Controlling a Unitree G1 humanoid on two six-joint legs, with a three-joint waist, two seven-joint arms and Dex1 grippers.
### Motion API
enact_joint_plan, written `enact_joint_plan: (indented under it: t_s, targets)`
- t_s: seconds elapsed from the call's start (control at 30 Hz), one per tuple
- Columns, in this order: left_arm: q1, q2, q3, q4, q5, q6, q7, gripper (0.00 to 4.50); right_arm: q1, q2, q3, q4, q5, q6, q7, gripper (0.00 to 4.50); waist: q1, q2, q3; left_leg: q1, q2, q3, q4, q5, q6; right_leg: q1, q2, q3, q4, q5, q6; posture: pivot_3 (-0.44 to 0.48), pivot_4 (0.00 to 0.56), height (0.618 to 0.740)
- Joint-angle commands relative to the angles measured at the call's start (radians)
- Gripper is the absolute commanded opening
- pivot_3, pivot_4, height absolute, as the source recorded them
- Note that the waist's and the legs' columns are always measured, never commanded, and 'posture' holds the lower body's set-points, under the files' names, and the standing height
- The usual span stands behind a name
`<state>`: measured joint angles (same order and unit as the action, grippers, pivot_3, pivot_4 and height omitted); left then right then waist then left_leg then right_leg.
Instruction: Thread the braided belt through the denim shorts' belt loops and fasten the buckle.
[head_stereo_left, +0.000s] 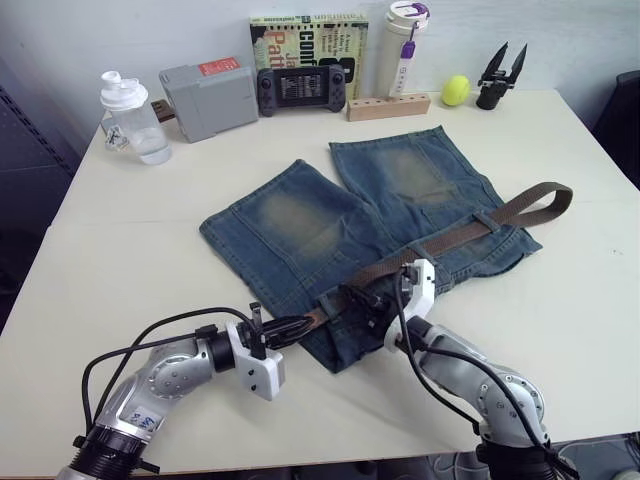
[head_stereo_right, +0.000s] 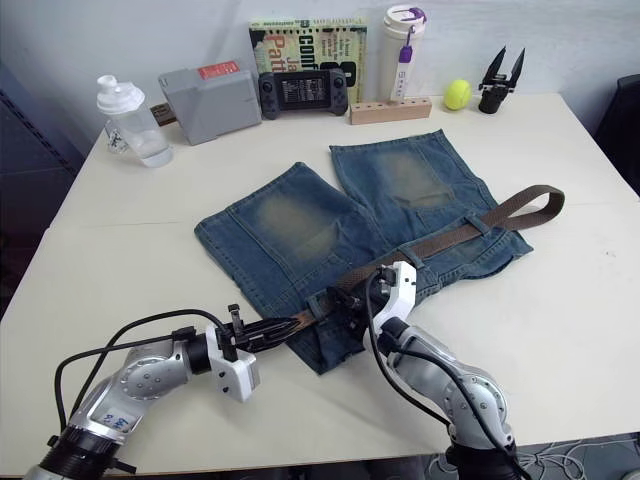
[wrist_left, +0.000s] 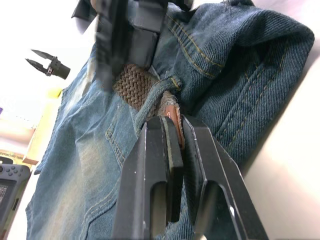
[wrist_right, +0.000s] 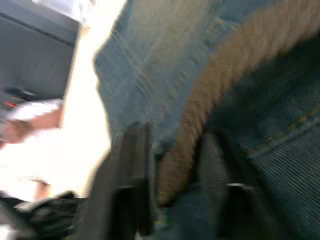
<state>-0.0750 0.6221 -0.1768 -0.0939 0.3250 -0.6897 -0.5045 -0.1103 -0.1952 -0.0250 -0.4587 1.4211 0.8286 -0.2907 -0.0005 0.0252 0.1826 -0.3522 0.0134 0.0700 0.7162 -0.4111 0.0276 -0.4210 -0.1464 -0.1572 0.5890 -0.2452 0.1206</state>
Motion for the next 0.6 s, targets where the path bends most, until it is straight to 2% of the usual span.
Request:
enact_joint_plan:
  t_s: [0.03,0.1,0.13,0.2,0.23,0.27,0.3,0.33,0.4,0.53,0.6]
  targets:
    - [0.007,0.022,0.019,-0.008,0.007,-0.011,0.011,0.00,0.016,-0.113,-0.102,-0.047,0.148,0.023,0.021,3.29,0.000,0.000,0.000,0.000,0.000,-0.001,0.000,0.000,0.000,0.000,0.000,0.000,0.000,0.000,0.000,0.000,0.150,0.722]
    - [0.011,0.027,0.021,-0.013,0.008,-0.012,0.014,0.00,0.028,-0.205,-0.143,-0.067,0.156,0.057,0.087,3.87,0.001,0.000,0.000,0.000,0.000,-0.001,0.000,0.000,0.000,0.000,-0.001,0.000,0.000,0.000,0.000,0.000,0.150,0.722]
    - [0.013,0.029,0.022,-0.015,0.008,-0.013,0.015,0.00,0.033,-0.272,-0.158,-0.088,0.139,0.084,0.143,4.30,0.001,0.000,0.000,0.000,0.000,-0.001,0.000,0.000,0.000,0.000,-0.001,0.000,0.000,0.000,0.000,0.000,0.150,0.722]
    - [0.015,0.033,0.024,-0.017,0.008,-0.015,0.018,0.00,0.051,-0.387,-0.162,-0.125,0.070,0.115,0.258,4.30,0.002,0.000,0.000,0.000,0.001,-0.001,0.000,0.000,0.001,0.000,-0.002,0.000,0.000,0.000,0.000,0.000,0.150,0.722]
    - [0.016,0.035,0.024,-0.016,0.009,-0.016,0.020,0.00,0.063,-0.449,-0.147,-0.148,-0.008,0.108,0.315,4.15,0.003,0.000,0.000,0.000,0.001,-0.002,0.000,-0.001,0.001,0.000,-0.002,0.000,0.000,0.000,0.000,0.000,0.150,0.722]
    - [0.016,0.037,0.023,-0.016,0.009,-0.017,0.022,0.00,0.073,-0.487,-0.136,-0.162,-0.066,0.096,0.357,3.79,0.003,0.000,0.000,0.000,0.001,-0.002,0.000,-0.001,0.001,0.000,-0.002,0.000,0.000,0.000,0.000,0.000,0.150,0.722]
    - [0.015,0.038,0.022,-0.014,0.010,-0.018,0.024,0.00,0.080,-0.526,-0.113,-0.174,-0.137,0.080,0.406,3.63,0.003,0.000,0.000,0.000,0.001,-0.002,0.000,-0.001,0.001,0.000,-0.002,0.000,0.000,0.000,0.000,0.000,0.150,0.722]
    - [0.013,0.038,0.021,-0.011,0.011,-0.019,0.026,0.00,0.086,-0.551,-0.096,-0.180,-0.193,0.064,0.449,2.99,0.003,-0.001,0.000,0.000,0.001,-0.002,0.000,-0.001,0.001,0.000,-0.002,0.000,0.000,0.000,0.000,0.000,0.150,0.722]
    - [0.013,0.037,0.018,-0.008,0.016,-0.024,0.030,0.00,0.092,-0.582,-0.046,-0.181,-0.314,0.035,0.495,2.13,0.004,-0.001,0.000,0.000,0.001,-0.002,0.000,-0.001,0.001,0.000,-0.003,0.000,0.000,0.000,0.000,0.000,0.150,0.722]
    - [0.029,0.035,0.028,-0.017,0.023,-0.018,0.044,0.00,0.076,-0.580,0.061,-0.134,-0.572,-0.046,0.510,0.02,0.008,-0.001,0.000,0.000,0.000,-0.002,0.001,-0.001,0.001,0.000,-0.003,0.000,0.000,0.000,0.000,0.000,0.150,0.722]
    - [0.052,0.048,0.046,-0.018,0.022,-0.024,0.055,0.00,0.075,-0.578,0.110,-0.103,-0.680,-0.070,0.514,0.02,0.008,-0.001,0.000,0.000,0.000,-0.002,0.001,-0.001,0.001,0.000,-0.003,0.000,0.000,0.000,0.000,0.000,0.150,0.722]
